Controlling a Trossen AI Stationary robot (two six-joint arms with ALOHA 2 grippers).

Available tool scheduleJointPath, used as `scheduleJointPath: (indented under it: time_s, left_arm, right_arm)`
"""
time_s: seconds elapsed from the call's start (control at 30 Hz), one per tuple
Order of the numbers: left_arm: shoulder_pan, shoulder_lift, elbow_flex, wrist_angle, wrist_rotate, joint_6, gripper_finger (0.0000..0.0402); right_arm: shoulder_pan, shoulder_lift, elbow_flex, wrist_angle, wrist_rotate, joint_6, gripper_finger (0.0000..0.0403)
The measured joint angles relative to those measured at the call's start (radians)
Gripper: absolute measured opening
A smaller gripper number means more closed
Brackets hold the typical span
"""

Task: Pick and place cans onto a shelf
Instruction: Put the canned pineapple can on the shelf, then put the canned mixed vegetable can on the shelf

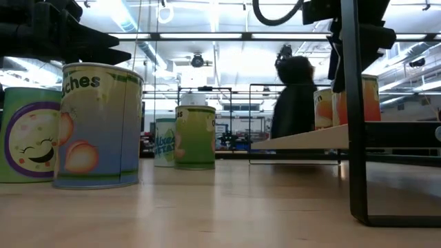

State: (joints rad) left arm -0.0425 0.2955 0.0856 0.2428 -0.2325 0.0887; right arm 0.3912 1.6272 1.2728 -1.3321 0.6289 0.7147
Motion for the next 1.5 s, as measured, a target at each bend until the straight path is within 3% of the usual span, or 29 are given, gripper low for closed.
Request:
scheduleJointPath:
  time_s: [0.4, 0.57, 0.8, 1.13, 1.27, 1.5]
  left_arm:
    - [0.0, 0.003, 0.0, -0.006, 0.0, -0.003, 0.0386]
    - [0.0, 0.046, 0.0, -0.028, 0.0, -0.001, 0.0386]
    - [0.0, 0.101, 0.0, 0.019, 0.0, 0.001, 0.0386]
    - [0.0, 0.117, 0.0, 0.054, 0.0, 0.009, 0.0386]
    - [0.0, 0.117, 0.0, 0.052, 0.0, 0.009, 0.0386]
    - [0.0, 0.117, 0.0, 0.073, 0.0, 0.009, 0.0386]
  right_arm:
    - [-0.015, 0.0, 0.066, 0.053, 0.026, -0.037, 0.0373]
    - [-0.04, 0.002, 0.106, 0.259, 0.034, -0.156, 0.0373]
    - [-0.11, 0.063, 0.102, 0.653, -0.075, -0.397, 0.0373]
    - [-0.205, 0.201, 0.102, 0.982, -0.249, -0.62, 0.0374]
    - [-0.249, 0.206, 0.102, 1.026, -0.308, -0.632, 0.0379]
    - [-0.293, 0.233, 0.19, 1.008, -0.311, -0.673, 0.0383]
